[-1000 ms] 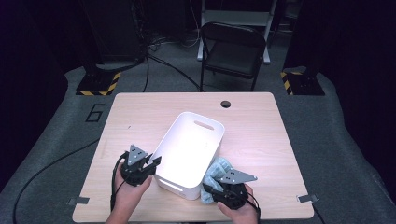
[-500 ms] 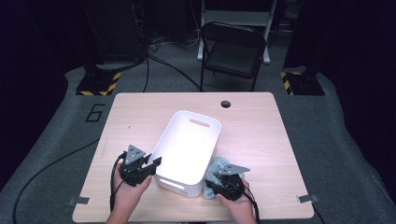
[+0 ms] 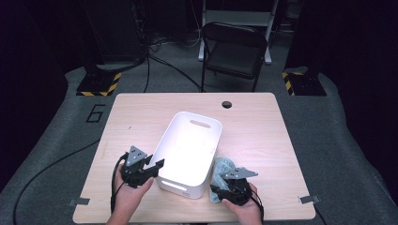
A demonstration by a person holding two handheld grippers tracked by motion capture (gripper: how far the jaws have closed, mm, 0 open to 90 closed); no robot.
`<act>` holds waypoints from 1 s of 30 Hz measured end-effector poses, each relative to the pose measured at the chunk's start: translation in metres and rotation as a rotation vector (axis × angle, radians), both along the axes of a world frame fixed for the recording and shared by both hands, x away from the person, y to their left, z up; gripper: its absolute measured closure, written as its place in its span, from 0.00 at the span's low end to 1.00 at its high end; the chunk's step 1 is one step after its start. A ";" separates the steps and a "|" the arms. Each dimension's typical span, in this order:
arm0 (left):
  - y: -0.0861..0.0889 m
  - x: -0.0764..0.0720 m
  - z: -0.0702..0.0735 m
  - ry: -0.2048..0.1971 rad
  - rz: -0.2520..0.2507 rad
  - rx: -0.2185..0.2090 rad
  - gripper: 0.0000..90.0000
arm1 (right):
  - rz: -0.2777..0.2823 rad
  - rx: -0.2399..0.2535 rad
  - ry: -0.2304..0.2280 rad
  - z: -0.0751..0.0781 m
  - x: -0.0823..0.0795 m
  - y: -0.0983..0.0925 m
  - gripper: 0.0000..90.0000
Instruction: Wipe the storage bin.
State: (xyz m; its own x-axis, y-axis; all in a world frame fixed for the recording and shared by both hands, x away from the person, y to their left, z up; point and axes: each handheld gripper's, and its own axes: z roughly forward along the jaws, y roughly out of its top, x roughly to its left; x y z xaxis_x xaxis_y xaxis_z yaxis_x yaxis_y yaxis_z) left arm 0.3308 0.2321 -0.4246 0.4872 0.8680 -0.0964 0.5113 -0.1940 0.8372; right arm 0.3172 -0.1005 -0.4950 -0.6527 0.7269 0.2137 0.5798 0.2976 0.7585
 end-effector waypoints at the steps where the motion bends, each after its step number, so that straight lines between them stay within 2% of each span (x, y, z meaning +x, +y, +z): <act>1: 0.000 0.000 0.000 0.001 -0.002 0.001 0.65 | -0.017 0.004 0.003 0.002 -0.001 -0.002 0.56; 5: 0.000 0.001 0.000 0.002 -0.004 -0.001 0.64 | -0.044 -0.011 0.000 0.009 -0.005 -0.006 0.53; 8: 0.000 0.001 0.000 0.001 -0.001 -0.003 0.64 | -0.065 -0.043 -0.001 0.013 -0.009 -0.007 0.50; 11: 0.000 0.001 0.000 0.002 -0.002 0.001 0.64 | -0.098 -0.075 -0.026 0.014 -0.011 -0.009 0.48; 16: -0.001 0.001 -0.001 0.005 -0.004 -0.001 0.63 | -0.140 -0.046 -0.028 0.012 -0.010 -0.012 0.46; 19: 0.000 0.001 -0.001 0.006 -0.006 -0.002 0.63 | -0.143 -0.053 -0.067 0.010 -0.008 -0.009 0.44; 23: 0.000 0.001 -0.001 0.007 -0.007 -0.002 0.63 | -0.141 -0.062 -0.078 0.004 -0.001 -0.007 0.43; 24: 0.000 0.001 -0.001 0.007 -0.007 -0.003 0.63 | -0.143 -0.063 -0.064 0.001 0.001 -0.007 0.42; 26: 0.000 0.001 -0.001 0.008 -0.003 -0.006 0.63 | -0.141 -0.054 -0.046 -0.004 0.004 -0.006 0.46; 30: 0.000 0.002 -0.001 0.011 -0.004 -0.009 0.63 | -0.125 -0.050 -0.061 -0.009 0.007 -0.007 0.56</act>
